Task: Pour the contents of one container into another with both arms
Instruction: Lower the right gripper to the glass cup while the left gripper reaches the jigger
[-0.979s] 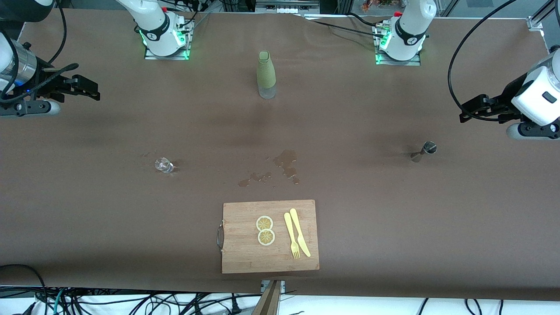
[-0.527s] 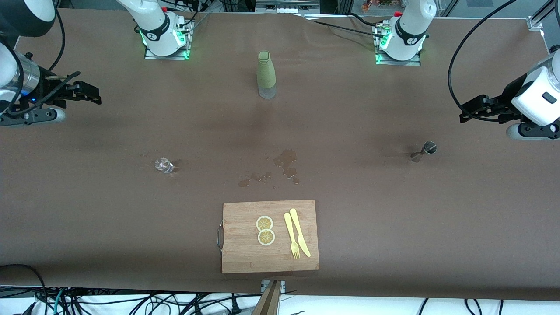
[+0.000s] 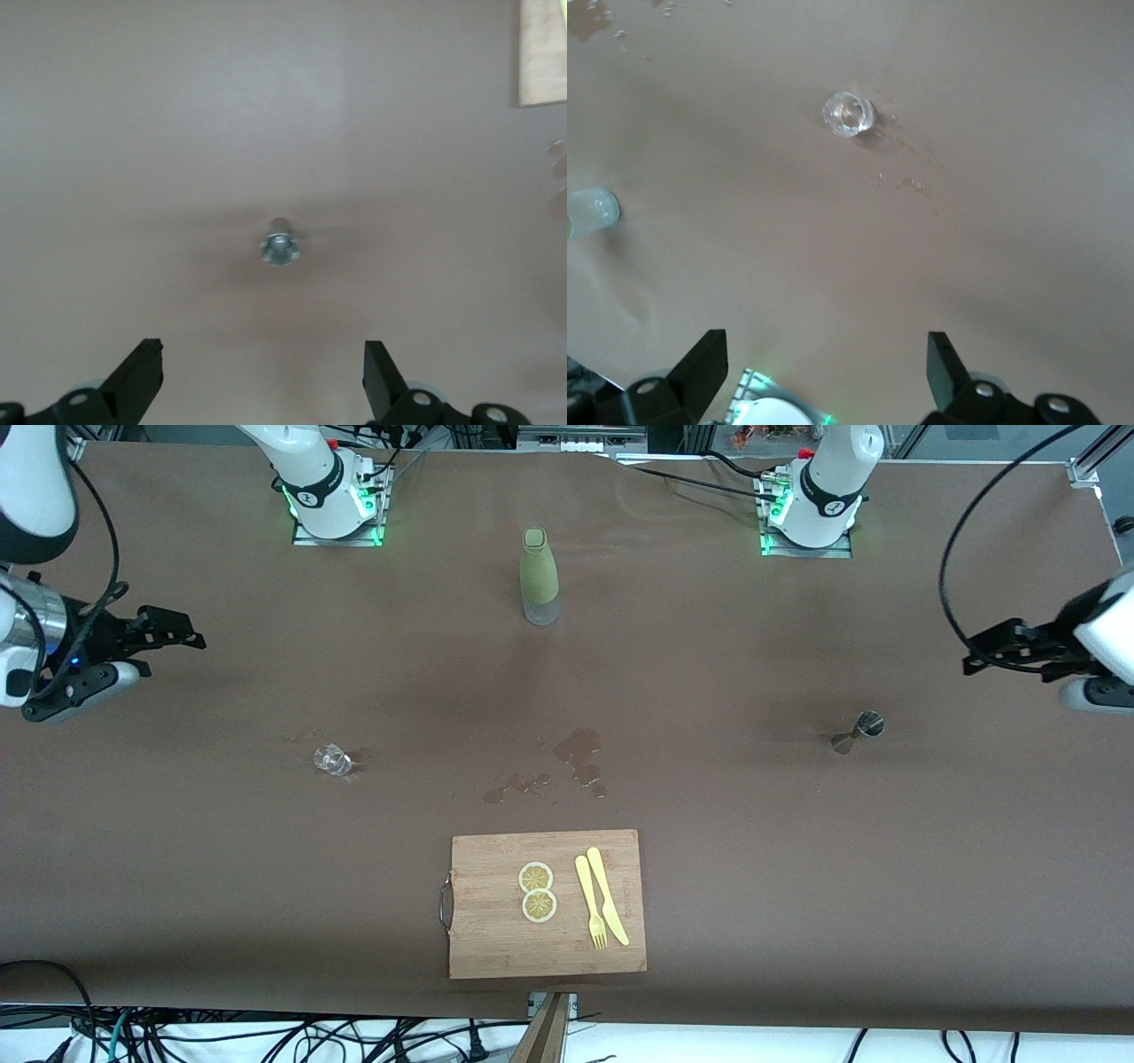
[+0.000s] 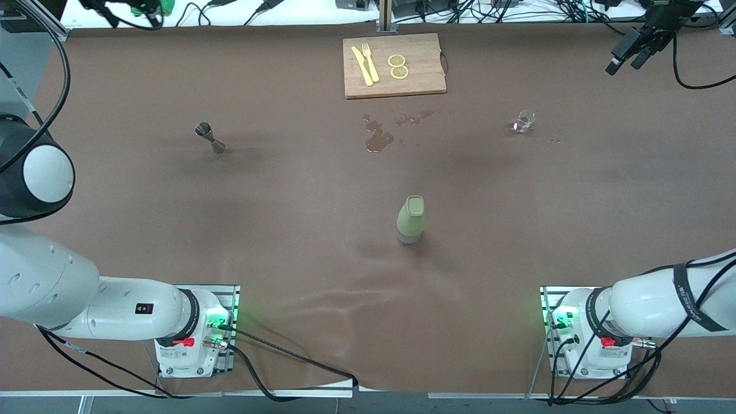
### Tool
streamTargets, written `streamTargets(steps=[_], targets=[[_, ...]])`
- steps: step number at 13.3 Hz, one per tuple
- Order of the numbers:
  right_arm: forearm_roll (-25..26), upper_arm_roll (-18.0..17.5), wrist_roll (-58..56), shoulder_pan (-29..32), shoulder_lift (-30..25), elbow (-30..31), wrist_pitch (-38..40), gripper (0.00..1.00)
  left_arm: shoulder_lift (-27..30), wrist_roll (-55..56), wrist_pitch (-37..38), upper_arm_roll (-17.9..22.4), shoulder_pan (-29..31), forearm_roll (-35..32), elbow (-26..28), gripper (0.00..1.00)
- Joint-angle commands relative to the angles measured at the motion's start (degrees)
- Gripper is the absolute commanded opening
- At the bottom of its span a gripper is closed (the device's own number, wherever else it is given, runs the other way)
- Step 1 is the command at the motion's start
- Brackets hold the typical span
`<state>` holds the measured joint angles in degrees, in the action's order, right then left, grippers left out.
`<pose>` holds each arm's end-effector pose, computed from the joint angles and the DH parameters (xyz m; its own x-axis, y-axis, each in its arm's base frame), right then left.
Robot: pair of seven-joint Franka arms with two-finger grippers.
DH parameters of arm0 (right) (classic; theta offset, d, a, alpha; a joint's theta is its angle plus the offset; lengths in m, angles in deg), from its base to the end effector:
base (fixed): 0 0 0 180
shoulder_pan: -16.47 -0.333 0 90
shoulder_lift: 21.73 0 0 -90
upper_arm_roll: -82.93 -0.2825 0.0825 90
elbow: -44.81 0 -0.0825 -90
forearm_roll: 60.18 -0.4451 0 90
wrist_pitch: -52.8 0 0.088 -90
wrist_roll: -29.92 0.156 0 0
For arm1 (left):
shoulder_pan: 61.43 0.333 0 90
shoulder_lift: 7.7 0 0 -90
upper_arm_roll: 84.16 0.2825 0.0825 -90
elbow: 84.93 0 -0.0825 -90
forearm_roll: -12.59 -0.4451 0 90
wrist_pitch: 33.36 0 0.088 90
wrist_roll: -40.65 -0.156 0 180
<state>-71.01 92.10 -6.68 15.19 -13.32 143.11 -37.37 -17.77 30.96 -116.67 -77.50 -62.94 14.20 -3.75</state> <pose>0.6121 -0.0531 0.3799 0.8736 0.4681 -0.1334 0.4159 -0.8603 -0.2948 0.6410 0.0485 0.5035 0.9876 -0.0822 -0.1337 -0.0788 -0.9964 0.0308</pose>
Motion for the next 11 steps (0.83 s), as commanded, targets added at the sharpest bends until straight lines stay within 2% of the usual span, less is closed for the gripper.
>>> streamTargets(steps=[1,3,5,7,11], targets=[[-5.76,-0.04,-10.82,2.59,3.62,-0.74,-0.45,1.0,-1.88,-8.21,-0.36,3.08,2.82,1.02,0.73,1.0],[-9.63,-0.04,-20.92,4.7,6.26,-0.74,-0.54,1.0,-3.46,-13.13,-0.37,3.7,5.19,3.82,0.65,1.0],[-12.19,-0.04,-28.58,6.46,8.9,-0.31,-0.53,1.0,-4.69,-22.07,-0.37,6.94,6.51,7.25,1.26,1.0],[-16.48,-0.04,-40.07,7.95,11.88,-0.3,-1.06,1.0,-6.63,-35.67,-0.19,8.79,9.23,13.56,2.57,1.0],[-25.09,-0.04,-62.04,10.33,18.56,-0.13,-1.59,1.0,-13.12,-63.45,3.49,16.52,12.58,30.08,6.0,1.0]])
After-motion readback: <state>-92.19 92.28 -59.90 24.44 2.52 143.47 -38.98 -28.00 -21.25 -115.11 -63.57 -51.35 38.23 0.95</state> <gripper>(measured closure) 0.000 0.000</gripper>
